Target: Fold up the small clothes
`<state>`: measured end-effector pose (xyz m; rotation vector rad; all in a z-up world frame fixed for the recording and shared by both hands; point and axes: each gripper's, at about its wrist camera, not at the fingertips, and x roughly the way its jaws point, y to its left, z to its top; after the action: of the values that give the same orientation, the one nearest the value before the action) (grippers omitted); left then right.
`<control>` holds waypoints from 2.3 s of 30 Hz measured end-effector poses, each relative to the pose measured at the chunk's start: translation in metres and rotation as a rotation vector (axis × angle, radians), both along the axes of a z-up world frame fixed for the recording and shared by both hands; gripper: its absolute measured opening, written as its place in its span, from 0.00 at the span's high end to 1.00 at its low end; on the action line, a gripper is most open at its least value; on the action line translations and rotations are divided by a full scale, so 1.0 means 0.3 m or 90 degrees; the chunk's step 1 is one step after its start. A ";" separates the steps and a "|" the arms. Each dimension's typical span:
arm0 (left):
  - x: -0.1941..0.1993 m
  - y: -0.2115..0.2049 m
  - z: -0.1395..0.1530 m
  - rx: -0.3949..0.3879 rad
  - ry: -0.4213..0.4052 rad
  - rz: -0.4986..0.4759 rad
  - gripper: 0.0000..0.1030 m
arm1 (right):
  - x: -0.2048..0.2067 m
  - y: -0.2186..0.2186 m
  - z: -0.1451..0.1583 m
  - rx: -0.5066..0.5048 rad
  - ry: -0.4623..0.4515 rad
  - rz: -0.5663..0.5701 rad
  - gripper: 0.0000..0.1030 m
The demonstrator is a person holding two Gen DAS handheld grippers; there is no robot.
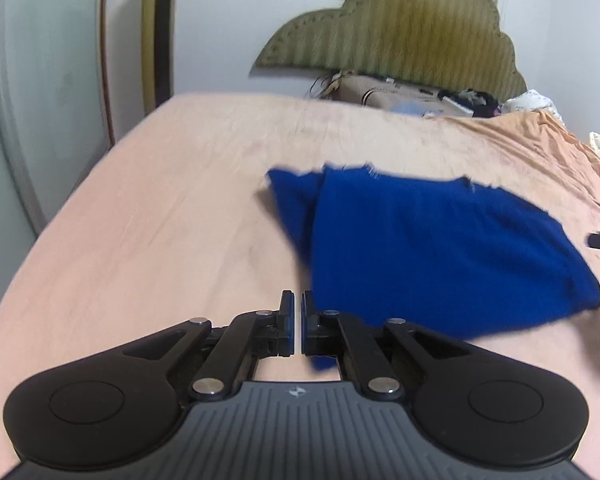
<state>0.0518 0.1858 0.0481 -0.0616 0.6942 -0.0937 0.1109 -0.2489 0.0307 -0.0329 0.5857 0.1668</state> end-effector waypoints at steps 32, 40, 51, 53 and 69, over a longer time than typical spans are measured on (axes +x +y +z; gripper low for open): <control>0.112 -0.280 -0.182 0.093 0.022 0.032 0.95 | -0.049 0.130 -0.144 -0.056 -0.008 -0.063 0.13; 0.096 -0.289 -0.192 0.108 0.001 0.036 0.94 | -0.057 0.194 -0.197 -0.072 0.036 -0.020 0.08; 0.061 -0.316 -0.220 0.130 -0.047 0.048 0.92 | -0.065 0.187 -0.229 -0.058 0.033 -0.028 0.00; 0.056 -0.314 -0.221 0.127 -0.053 0.048 0.89 | -0.067 0.187 -0.231 -0.057 0.034 -0.029 0.00; 0.050 -0.276 -0.225 0.067 -0.031 0.081 0.00 | -0.069 0.183 -0.232 -0.051 0.035 -0.029 0.00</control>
<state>0.0669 0.1031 -0.0196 -0.0025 0.6434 0.0637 0.0903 -0.1941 -0.0390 -0.0928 0.6474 0.1005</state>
